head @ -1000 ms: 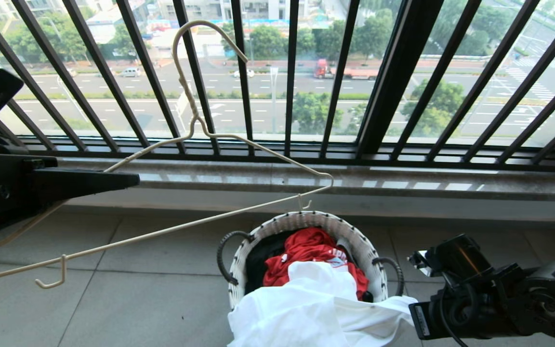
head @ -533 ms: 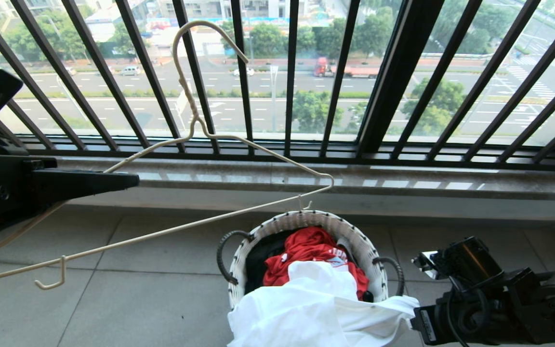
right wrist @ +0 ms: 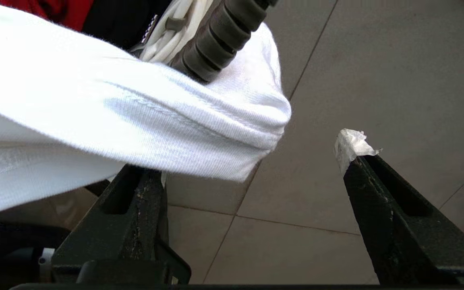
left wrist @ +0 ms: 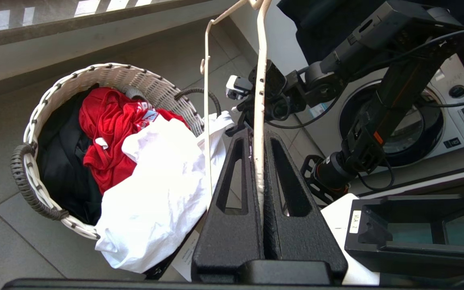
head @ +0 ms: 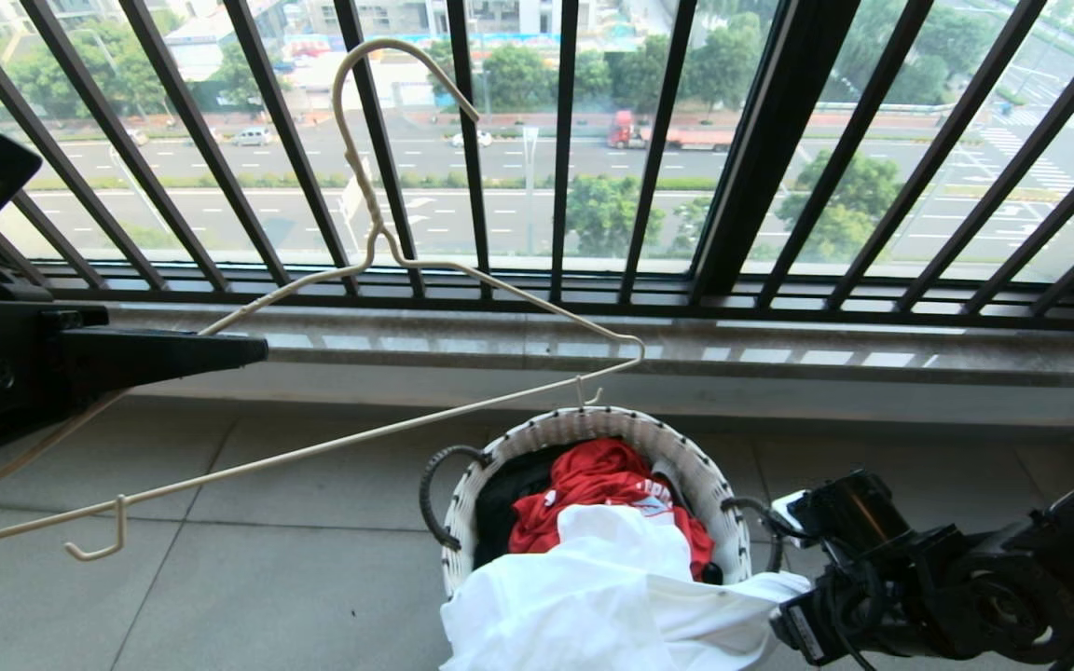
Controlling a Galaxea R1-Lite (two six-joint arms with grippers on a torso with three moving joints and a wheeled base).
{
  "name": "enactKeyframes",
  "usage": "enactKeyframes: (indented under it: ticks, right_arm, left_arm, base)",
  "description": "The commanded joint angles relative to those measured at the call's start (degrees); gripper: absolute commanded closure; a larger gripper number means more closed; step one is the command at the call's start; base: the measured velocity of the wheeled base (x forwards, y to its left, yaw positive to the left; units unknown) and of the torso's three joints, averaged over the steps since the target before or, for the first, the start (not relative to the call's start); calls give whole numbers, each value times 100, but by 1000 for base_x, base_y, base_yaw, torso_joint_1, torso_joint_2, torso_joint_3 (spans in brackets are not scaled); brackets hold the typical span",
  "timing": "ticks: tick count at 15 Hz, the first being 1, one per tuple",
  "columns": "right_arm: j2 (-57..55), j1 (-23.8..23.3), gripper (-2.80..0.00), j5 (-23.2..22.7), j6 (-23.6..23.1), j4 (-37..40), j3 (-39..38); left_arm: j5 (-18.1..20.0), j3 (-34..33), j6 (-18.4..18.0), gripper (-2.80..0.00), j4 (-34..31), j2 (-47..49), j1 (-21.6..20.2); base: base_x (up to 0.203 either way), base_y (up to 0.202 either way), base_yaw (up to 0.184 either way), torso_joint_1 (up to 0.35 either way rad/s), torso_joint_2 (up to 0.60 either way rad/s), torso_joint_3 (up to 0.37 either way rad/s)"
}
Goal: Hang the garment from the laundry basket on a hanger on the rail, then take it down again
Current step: Hang the clothes on the clothes rack
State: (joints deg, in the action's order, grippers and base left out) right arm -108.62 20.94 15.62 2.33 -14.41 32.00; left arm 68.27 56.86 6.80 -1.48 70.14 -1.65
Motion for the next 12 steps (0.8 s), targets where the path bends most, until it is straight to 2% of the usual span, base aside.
enactKeyframes:
  ticks: [1,4,9,12]
  right_arm:
    - [-278,-16,-280,20,-80,-76,39]
    - [-344,-126,-280,108,-154,-203,184]
    - [-210,-334,-280,186,-290,-207,226]
    - [-215,-477,-280,231,-365,-212,321]
  left_arm:
    - [38,1,5,0,-1,-10,-2]
    - [38,-17,-18,0,31,-18,-2]
    - [38,-272,23,0,579,-10,-2]
    - [38,-272,23,0,579,-10,-2]
  base:
    - [0,0,0,0,0,0]
    - [0,0,0,0,0,0]
    - [0,0,0,0,0,0]
    - [0,0,0,0,0,0]
